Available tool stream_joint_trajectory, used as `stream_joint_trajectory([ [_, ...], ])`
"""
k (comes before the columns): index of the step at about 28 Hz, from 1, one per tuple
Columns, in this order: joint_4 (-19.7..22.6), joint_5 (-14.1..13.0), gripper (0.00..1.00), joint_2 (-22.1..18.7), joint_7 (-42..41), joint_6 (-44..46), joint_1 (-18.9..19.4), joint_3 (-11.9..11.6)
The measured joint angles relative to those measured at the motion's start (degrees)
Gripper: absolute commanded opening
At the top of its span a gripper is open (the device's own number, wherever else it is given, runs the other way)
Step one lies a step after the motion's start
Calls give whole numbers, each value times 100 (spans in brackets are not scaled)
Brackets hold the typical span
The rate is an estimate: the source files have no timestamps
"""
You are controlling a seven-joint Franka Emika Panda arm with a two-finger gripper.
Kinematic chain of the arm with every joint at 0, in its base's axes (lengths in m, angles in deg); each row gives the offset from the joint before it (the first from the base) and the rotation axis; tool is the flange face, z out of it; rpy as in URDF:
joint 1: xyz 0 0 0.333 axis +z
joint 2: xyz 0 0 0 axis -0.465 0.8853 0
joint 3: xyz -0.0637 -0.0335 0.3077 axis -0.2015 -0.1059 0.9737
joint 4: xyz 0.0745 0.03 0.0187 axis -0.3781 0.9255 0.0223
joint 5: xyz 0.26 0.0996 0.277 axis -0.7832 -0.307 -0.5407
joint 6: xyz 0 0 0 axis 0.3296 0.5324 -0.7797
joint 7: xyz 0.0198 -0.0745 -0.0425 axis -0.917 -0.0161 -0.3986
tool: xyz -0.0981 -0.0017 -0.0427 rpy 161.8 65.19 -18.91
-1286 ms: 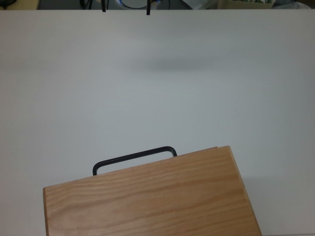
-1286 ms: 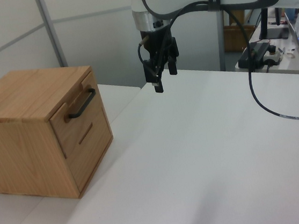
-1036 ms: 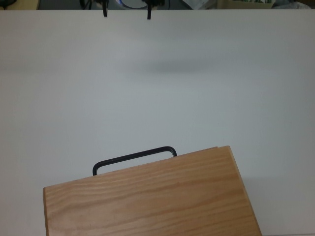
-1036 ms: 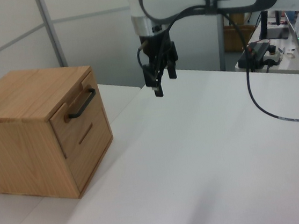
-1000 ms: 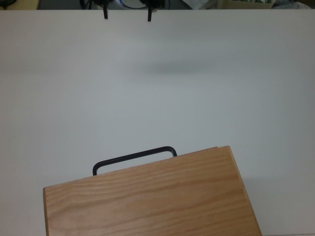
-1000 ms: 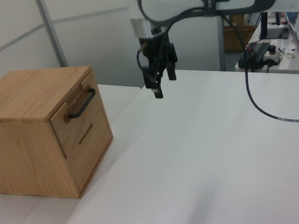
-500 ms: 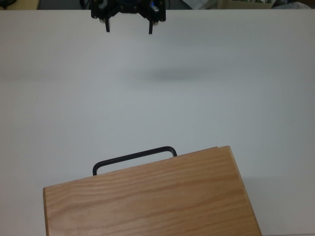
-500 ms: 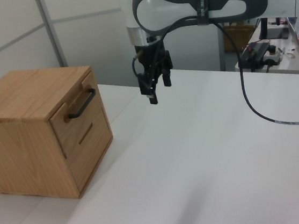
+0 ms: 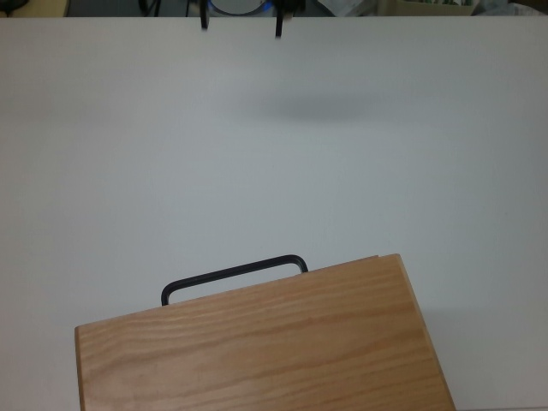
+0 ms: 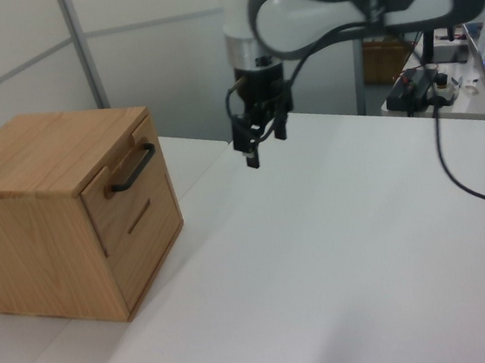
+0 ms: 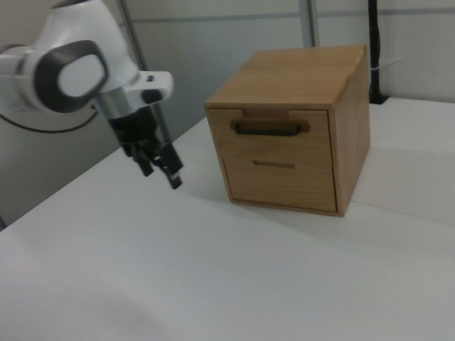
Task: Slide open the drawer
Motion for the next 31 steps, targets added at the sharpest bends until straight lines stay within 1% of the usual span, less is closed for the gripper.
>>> stream_joint_trajectory([
  [2, 260, -104, 100, -348, 39, 2, -41, -3],
  [3, 453, -179, 100, -599, 77, 4, -79, -3],
  [6, 847, -287, 100, -1095, 323, 9, -131, -5],
  [9, 1306, -319, 100, -1597, 802, 18, -147, -6],
  [13, 1813, -321, 100, -2083, 1531, 18, -168, -8],
  [14, 1968, -325, 100, -2228, 1842, 18, -193, -11],
  [19, 2260, -524, 100, -2521, 2976, 16, -427, -15],
  [22, 2328, -613, 100, -2552, 3563, -96, -555, -18],
  [26, 2466, -807, 100, -2540, 4499, -841, -634, -20],
  [28, 2569, -929, 100, -2522, 5018, -1489, -658, -19],
  [31, 2692, -1029, 100, -2450, 5583, -2325, -675, -20],
])
